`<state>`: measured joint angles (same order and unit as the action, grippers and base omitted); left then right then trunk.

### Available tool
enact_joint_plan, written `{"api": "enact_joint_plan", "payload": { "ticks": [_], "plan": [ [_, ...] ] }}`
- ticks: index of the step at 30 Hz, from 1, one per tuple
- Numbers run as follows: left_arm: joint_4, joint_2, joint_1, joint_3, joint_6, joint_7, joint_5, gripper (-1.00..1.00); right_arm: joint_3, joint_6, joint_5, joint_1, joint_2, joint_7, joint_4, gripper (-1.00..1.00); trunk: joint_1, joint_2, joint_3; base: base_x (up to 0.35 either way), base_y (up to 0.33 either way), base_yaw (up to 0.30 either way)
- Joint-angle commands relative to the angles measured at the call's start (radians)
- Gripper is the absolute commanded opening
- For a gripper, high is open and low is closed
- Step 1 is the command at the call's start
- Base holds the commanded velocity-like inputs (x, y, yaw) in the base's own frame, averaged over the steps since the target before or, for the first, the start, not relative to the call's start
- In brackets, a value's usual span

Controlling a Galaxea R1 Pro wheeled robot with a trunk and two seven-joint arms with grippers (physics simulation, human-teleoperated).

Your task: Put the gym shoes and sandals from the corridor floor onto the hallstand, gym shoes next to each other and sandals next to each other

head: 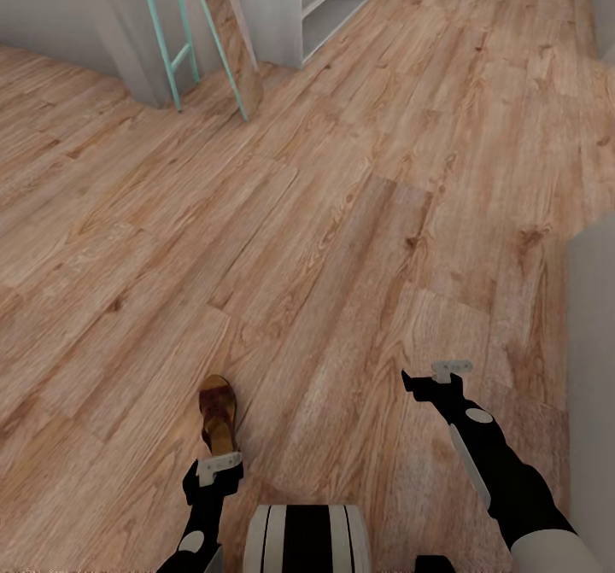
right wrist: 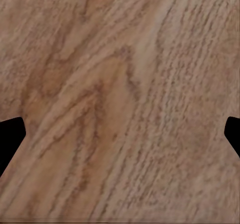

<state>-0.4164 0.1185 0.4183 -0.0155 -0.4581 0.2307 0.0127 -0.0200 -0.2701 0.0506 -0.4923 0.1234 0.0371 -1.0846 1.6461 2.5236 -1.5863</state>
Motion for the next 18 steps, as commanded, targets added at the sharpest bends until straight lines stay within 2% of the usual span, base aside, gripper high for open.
{"api": "enact_joint_plan", "payload": {
  "ticks": [1, 3, 6, 18],
  "plan": [
    [0.001, 0.001, 0.000, -0.001, -0.003, 0.001, 0.001, 1.00, -0.001, -0.005, 0.005, 0.000, 0.001, 0.000, -0.001, 1.00, 0.000, 0.000, -0.006, 0.000, 0.000, 0.070],
    [0.001, 0.001, 0.000, -0.001, -0.004, 0.001, 0.001, 1.00, -0.001, -0.005, 0.006, 0.000, 0.001, 0.000, -0.001, 1.00, 0.001, 0.001, -0.017, 0.000, 0.000, 0.071],
    [0.001, 0.001, 0.000, -0.001, -0.004, 0.001, 0.001, 1.00, -0.001, -0.005, 0.005, 0.000, 0.001, 0.000, -0.001, 1.00, 0.001, 0.001, -0.021, 0.000, 0.000, 0.067],
    [0.001, 0.001, 0.000, 0.001, -0.004, 0.001, 0.001, 1.00, -0.001, -0.005, 0.006, 0.000, 0.001, 0.000, -0.003, 1.00, 0.001, 0.001, -0.025, 0.000, 0.000, 0.014]
  ]
}}
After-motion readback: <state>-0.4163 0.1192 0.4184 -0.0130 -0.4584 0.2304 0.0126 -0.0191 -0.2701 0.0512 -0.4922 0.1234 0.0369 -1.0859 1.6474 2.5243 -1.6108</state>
